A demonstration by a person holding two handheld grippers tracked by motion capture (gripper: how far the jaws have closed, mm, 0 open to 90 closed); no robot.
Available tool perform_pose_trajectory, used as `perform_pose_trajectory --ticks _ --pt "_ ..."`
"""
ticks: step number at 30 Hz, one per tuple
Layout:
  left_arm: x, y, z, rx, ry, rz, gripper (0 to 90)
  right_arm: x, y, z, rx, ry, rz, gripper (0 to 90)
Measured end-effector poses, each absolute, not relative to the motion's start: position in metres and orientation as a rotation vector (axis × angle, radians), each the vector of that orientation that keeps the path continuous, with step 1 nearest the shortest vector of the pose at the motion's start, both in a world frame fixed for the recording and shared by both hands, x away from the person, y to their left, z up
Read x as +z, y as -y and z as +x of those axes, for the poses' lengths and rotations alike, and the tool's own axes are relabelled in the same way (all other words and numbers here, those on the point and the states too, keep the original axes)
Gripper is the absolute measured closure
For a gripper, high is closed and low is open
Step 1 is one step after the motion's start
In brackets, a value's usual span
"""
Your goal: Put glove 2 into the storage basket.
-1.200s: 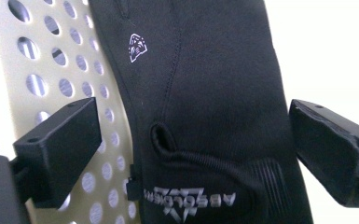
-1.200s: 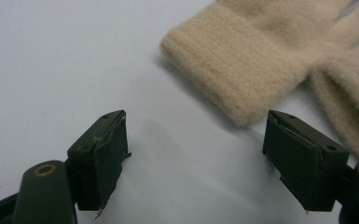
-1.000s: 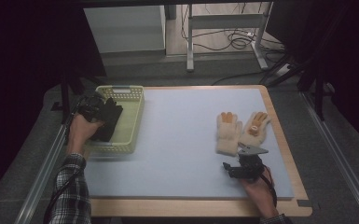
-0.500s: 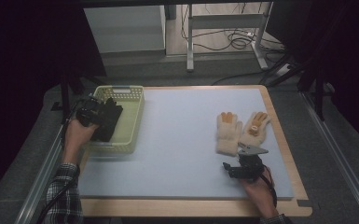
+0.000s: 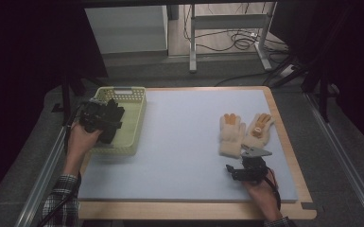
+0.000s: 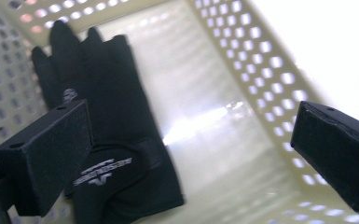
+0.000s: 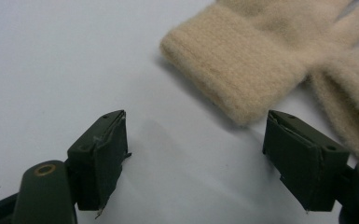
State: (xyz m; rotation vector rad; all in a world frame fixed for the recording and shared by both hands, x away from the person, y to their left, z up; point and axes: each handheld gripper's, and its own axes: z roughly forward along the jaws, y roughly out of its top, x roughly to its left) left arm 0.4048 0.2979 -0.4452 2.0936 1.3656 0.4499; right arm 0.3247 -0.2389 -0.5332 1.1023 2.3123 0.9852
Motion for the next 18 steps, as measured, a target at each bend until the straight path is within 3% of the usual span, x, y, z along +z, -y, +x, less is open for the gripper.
perform_pose_trajectory --ticks 18 --pt "-0.439 -0.228 0.371 0.407 -1.081 2.1 0.1 -0.533 0.239 0.325 0.983 -2.314 1.102 21.5"
